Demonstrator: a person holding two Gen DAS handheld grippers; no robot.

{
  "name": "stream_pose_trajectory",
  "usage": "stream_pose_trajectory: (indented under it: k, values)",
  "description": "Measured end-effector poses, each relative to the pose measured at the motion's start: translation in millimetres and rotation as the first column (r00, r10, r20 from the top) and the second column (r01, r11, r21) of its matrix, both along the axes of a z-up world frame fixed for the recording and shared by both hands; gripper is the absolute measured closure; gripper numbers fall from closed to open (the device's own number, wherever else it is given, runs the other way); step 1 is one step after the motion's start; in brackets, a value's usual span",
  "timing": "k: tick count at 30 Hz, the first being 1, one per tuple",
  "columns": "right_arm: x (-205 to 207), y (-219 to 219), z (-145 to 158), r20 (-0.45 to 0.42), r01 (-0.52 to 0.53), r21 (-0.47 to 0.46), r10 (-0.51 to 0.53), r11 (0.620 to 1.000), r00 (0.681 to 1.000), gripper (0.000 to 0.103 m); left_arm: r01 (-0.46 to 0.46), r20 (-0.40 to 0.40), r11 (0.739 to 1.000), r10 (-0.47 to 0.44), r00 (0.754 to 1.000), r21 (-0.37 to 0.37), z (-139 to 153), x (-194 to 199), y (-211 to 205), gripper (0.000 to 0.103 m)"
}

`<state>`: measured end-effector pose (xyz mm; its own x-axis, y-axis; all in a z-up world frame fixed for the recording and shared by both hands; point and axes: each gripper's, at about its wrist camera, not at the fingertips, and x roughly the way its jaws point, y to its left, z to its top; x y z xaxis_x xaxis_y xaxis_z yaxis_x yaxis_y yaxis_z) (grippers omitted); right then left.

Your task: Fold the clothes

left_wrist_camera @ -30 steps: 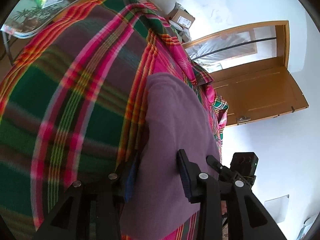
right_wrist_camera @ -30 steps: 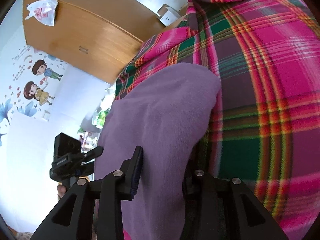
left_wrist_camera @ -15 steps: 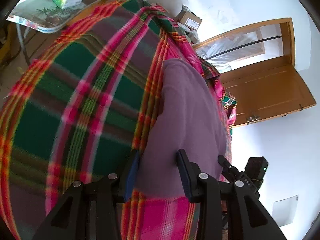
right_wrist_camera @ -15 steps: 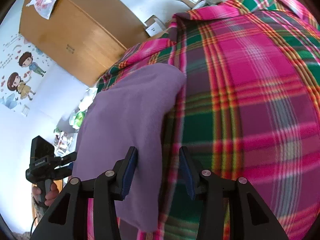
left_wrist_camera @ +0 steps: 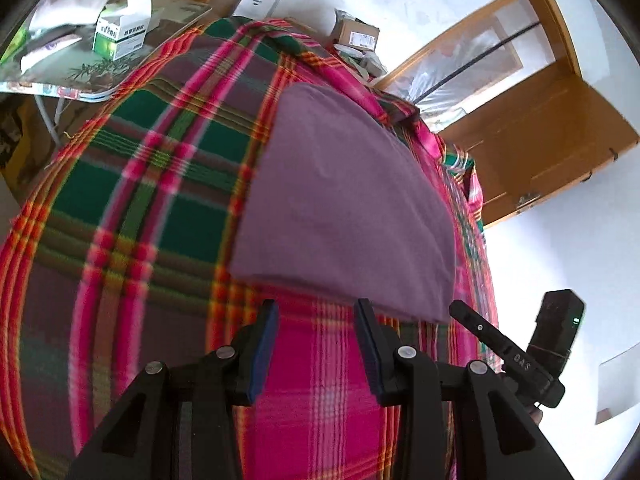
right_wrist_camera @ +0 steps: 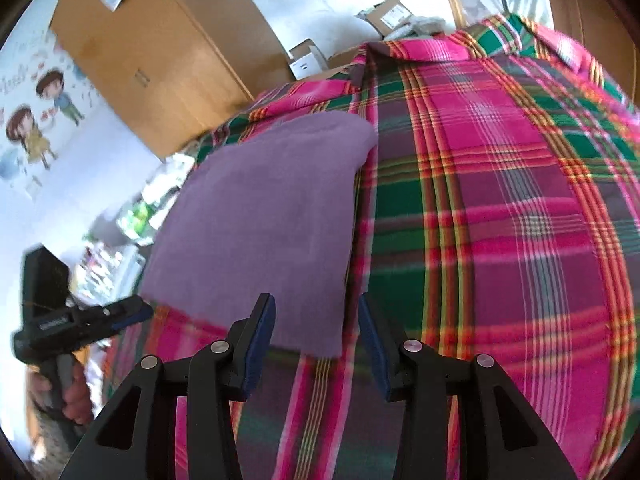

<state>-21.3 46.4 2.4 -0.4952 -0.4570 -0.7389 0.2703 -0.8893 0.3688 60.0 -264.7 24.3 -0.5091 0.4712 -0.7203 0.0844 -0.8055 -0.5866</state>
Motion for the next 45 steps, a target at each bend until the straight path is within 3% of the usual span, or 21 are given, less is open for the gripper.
stream_pose_trajectory:
  k: [7,16,30,34,41,45]
  values:
    - [42.0,-30.5,2.6,-0.106,-0.021,0.159,0.038,0.987,0.994,0.058,0.063,-0.050,0.987,-0.071,0.996,-0.148,4.9,19.6,42.9,0.064]
    - [53.9,-47.3,-13.4,-0.087,-0.009,0.200,0.027,0.980,0.996,0.055,0.037,-0.076,0.935,-0.068,0.995,-0.353,1.1,19.9,71.5,0.064]
    - [52.1,-63.3,-24.1,-0.133,0.039,0.345,0.008,0.938,0.991,0.054,-0.035,-0.121,0.878,-0.027,0.992,-0.477,-8.7,4.0,76.1,0.065]
    - [46.6,-63.3,-25.4,-0.142,0.082,0.372,-0.031,0.925,0.989,0.035,-0.058,-0.140,0.858,-0.017,0.990,-0.511,-9.9,2.0,76.1,0.065]
    - [42.2,-60.5,-26.6,-0.131,0.106,0.358,-0.063,0.928,0.989,0.031,-0.077,-0.156,0.824,-0.014,0.988,-0.561,-11.4,-4.8,80.6,0.063]
    - [40.2,-61.2,-26.3,-0.130,0.112,0.362,-0.069,0.925,0.989,0.029,-0.068,-0.150,0.816,-0.023,0.988,-0.575,-12.3,-8.5,84.3,0.055]
